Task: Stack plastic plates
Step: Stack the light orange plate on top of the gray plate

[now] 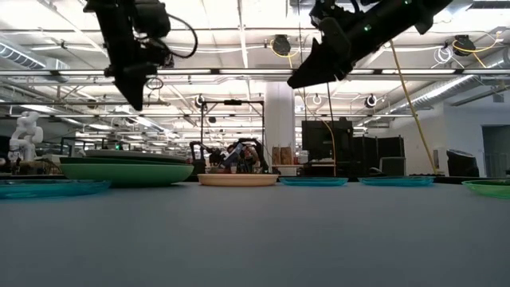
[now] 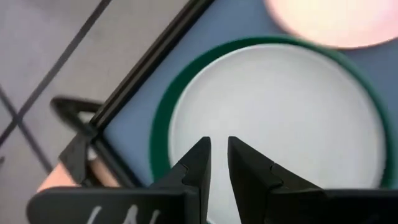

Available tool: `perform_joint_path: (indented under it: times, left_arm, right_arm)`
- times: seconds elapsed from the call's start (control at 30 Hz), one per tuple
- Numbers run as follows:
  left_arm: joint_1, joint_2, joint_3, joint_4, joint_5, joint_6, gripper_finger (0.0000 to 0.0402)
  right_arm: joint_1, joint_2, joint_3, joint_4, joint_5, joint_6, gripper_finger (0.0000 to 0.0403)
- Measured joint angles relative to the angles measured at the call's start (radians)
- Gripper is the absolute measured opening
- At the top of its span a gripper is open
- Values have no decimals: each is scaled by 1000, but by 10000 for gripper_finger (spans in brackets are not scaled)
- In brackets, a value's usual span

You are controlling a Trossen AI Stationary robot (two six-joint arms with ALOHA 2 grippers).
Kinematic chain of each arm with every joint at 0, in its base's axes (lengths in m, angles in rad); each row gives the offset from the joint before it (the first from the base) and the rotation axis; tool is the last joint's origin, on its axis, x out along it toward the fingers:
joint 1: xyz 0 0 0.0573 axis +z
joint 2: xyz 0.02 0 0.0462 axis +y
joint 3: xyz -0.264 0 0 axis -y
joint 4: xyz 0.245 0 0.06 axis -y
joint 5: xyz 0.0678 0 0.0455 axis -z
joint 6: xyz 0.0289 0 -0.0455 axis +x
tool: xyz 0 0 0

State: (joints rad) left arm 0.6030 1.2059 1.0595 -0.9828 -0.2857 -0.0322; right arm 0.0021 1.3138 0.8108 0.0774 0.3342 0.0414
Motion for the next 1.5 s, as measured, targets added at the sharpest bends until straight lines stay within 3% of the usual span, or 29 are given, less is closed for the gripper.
perform_joint_path:
  times: [0.27, 0.53, 0.73, 1.0, 1.27, 1.5]
  left_arm:
    - [-214, -146, -97, 124, 2, 4, 63]
    - [-388, -307, -283, 324, 1, -13, 63]
    - [-446, -412, -370, 450, -34, -18, 63]
    - [-455, -565, -416, 472, -111, 23, 63]
    - [-456, -712, -525, 557, -111, 67, 63]
    - [-445, -791, -530, 571, -193, 80, 63]
  right_arm:
    - [-2, 1, -15, 22, 2, 47, 146]
    - [-2, 1, -15, 29, 5, 75, 146]
    - [-17, 31, -16, 70, 87, 150, 146]
    - [-40, 182, -15, 213, 54, 175, 146]
    - [-94, 317, 185, 145, 9, 107, 146]
    - [-158, 466, 431, -80, 1, 44, 146]
